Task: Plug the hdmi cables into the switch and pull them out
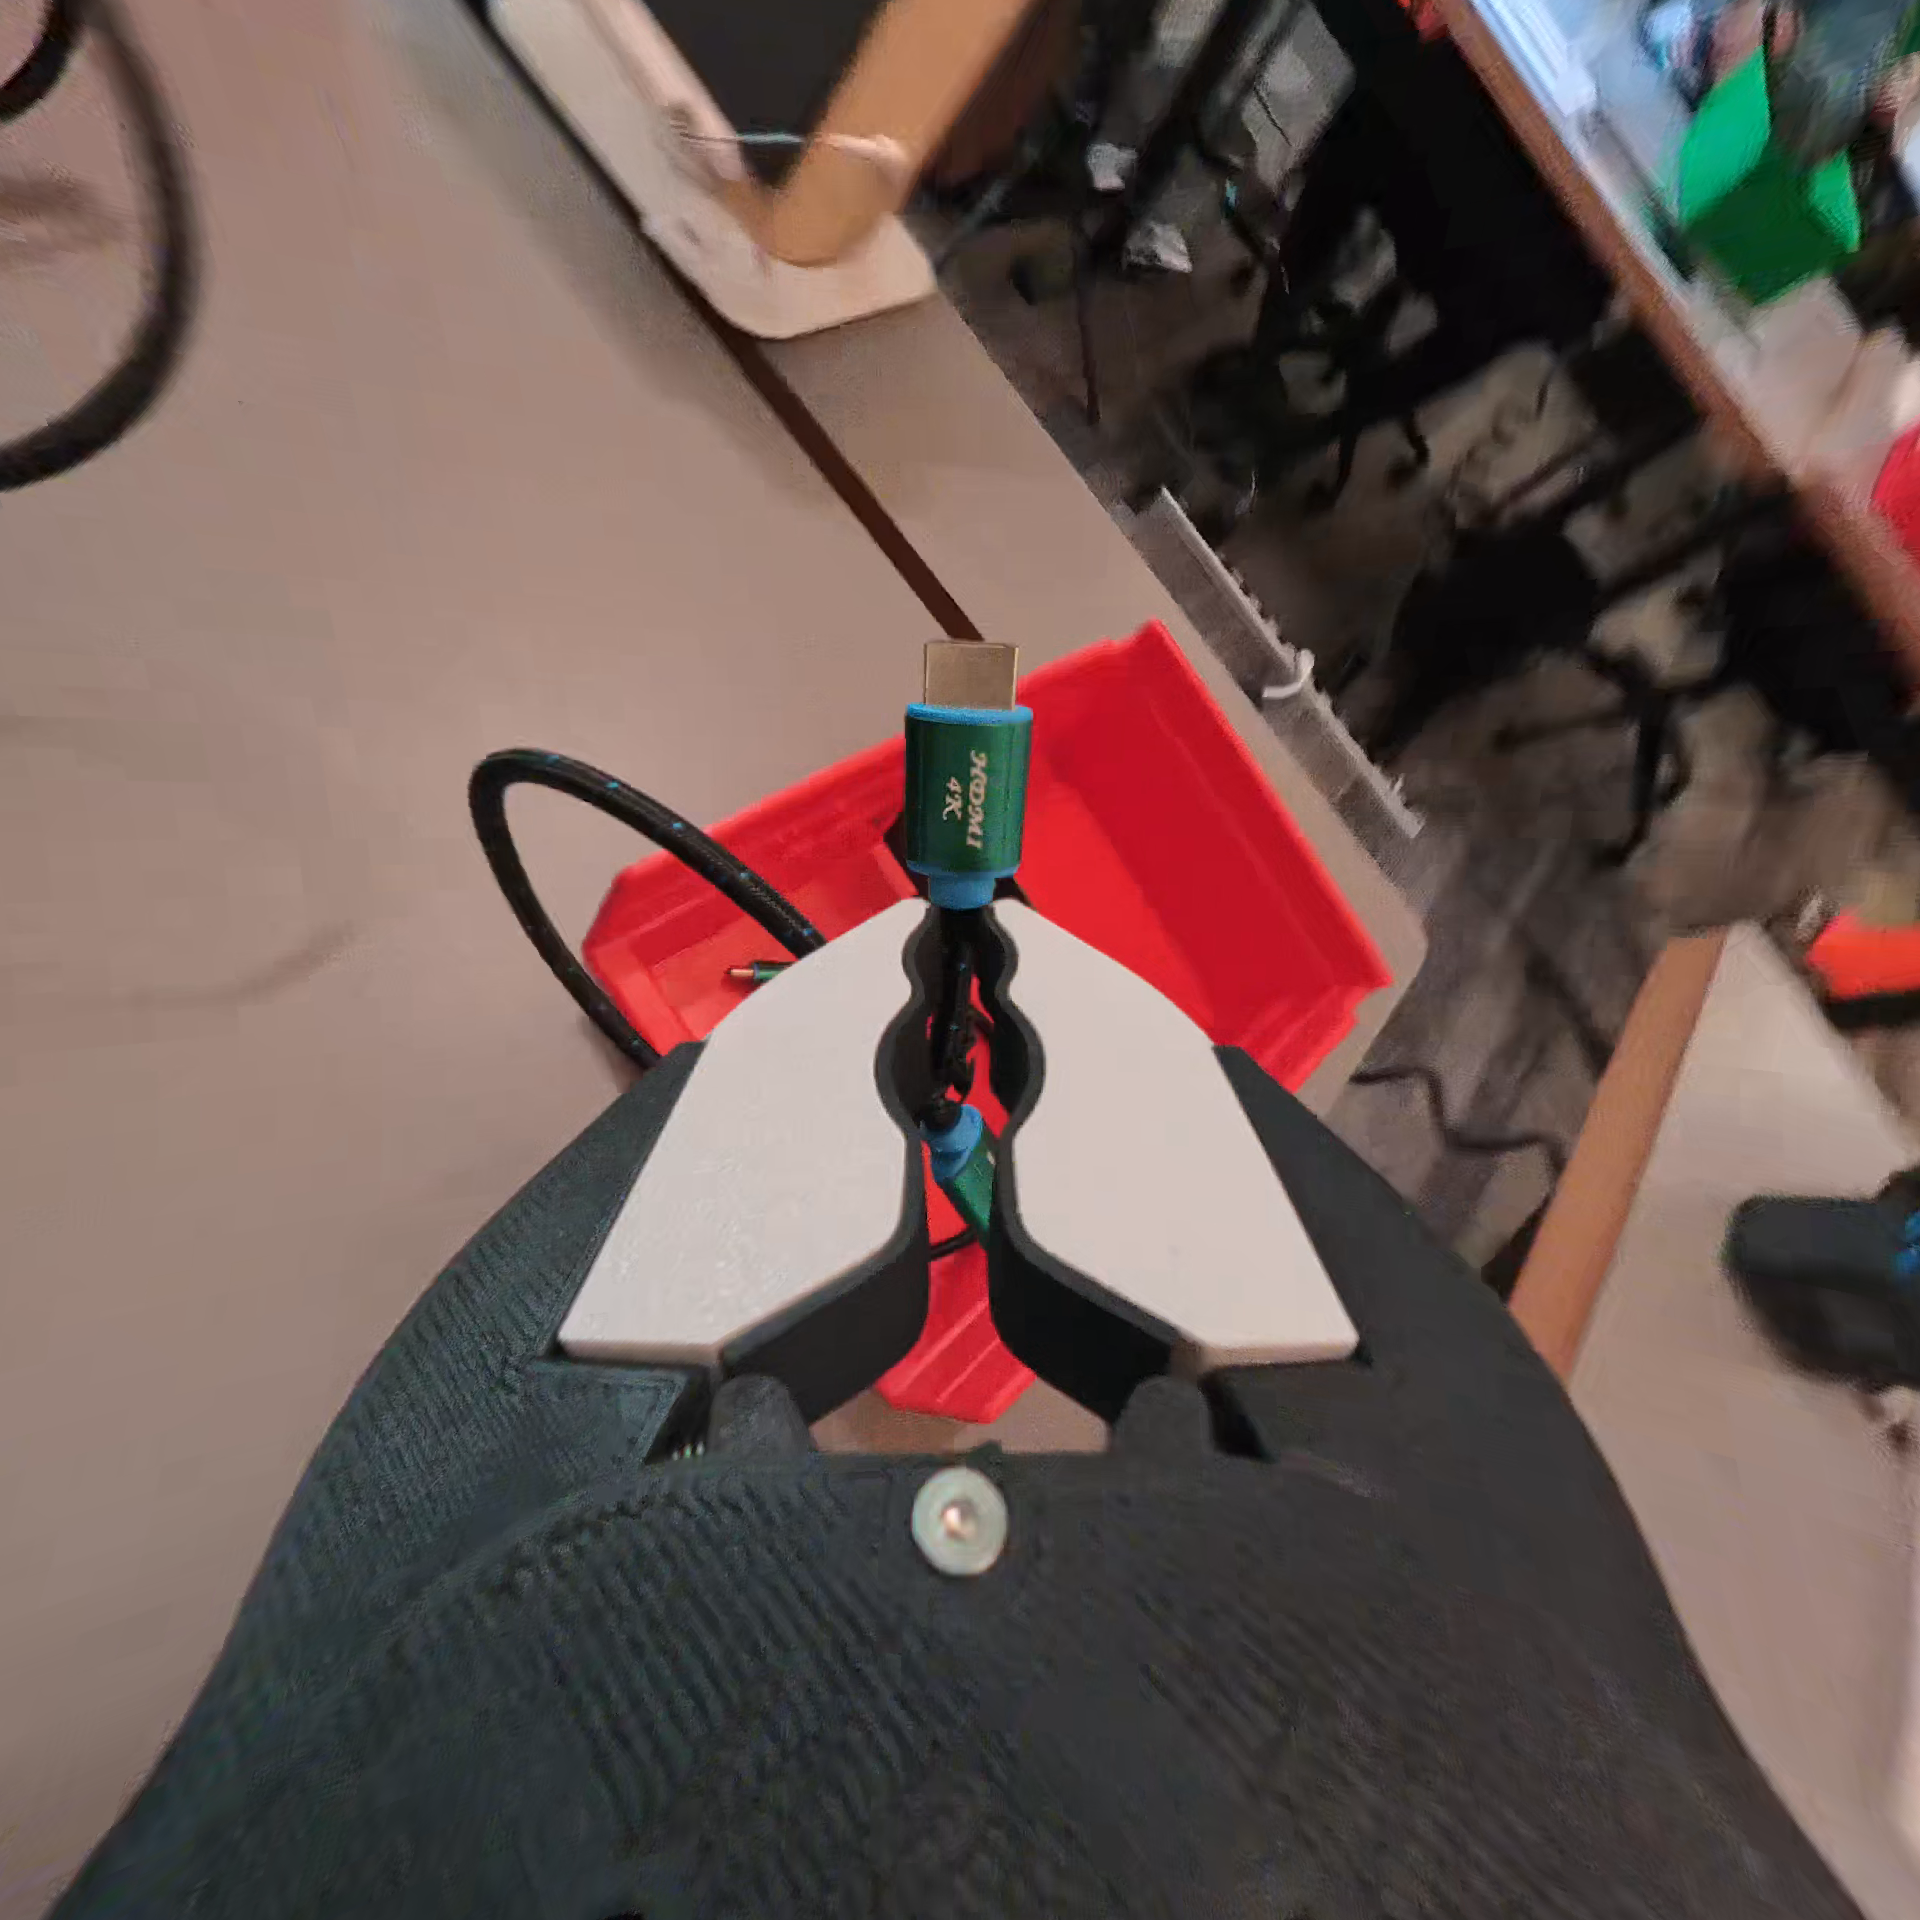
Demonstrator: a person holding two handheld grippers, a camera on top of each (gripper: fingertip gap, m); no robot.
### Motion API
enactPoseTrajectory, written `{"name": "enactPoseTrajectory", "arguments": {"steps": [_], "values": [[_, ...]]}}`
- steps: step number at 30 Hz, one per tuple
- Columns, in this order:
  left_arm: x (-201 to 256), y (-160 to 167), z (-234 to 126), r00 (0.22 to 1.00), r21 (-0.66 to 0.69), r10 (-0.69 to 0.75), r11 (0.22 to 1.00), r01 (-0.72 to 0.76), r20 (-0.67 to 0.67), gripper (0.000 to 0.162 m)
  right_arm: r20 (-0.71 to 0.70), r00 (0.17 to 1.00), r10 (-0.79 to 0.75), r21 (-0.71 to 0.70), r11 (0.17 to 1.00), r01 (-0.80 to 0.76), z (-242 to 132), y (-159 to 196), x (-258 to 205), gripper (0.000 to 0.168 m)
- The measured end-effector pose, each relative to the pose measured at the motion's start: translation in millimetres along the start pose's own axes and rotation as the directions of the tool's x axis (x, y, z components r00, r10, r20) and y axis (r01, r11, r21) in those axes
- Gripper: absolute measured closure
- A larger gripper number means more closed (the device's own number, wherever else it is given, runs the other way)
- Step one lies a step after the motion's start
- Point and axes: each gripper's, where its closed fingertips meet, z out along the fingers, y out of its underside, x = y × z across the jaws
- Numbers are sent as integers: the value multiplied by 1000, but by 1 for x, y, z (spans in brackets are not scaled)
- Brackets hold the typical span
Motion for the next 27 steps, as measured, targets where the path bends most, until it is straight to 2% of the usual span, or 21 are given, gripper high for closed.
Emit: {"name": "enactPoseTrajectory", "arguments": {"steps": [1, 4, 8, 12, 16, 18, 20, 22, 24, 26, 27], "values": [[2, 0, 1, 1000, 10, -8, 1000, 8, -5, 141, -23, 996, 81, 14, 997, -81, 7, 10, 13, 162], [7, 0, 5, 999, 43, -23, 999, 24, -23, 141, -35, 948, 317, 0, 948, -318, 34, 48, 33, 162], [10, 0, 8, 999, 27, -21, 999, 21, -30, 141, -90, 848, 523, -29, 849, -527, 66, 96, 43, 162], [12, -2, 8, 999, 20, -20, 1000, 21, -36, 141, -106, 779, 618, -66, 778, -625, 93, 132, 40, 162], [13, -1, 9, 999, 17, -27, 999, 28, -38, 141, -83, 794, 602, -113, 786, -608, 104, 141, 33, 150], [13, 0, 10, 999, 16, -32, 999, 33, -39, 141, -120, 825, 552, -93, 821, -563, 100, 137, 40, 127], [12, 1, 11, 999, 13, -34, 999, 34, -34, 141, -164, 843, 513, -69, 846, -528, 89, 127, 48, 125], [12, 2, 13, 999, 10, -36, 999, 36, -34, 141, -110, 869, 482, 41, 876, -480, 73, 95, 44, 125], [12, 2, 14, 999, 10, -35, 999, 35, -42, 141, 33, 904, 425, 185, 887, -424, 54, 48, 20, 124], [13, 2, 17, 998, 12, -31, 999, 32, -48, 141, 230, 919, 320, 296, 876, -380, 34, -2, -27, 109], [13, 2, 19, 998, 14, -30, 999, 31, -50, 141, 323, 915, 241, 330, 878, -347, 23, -23, -58, 110]]}}
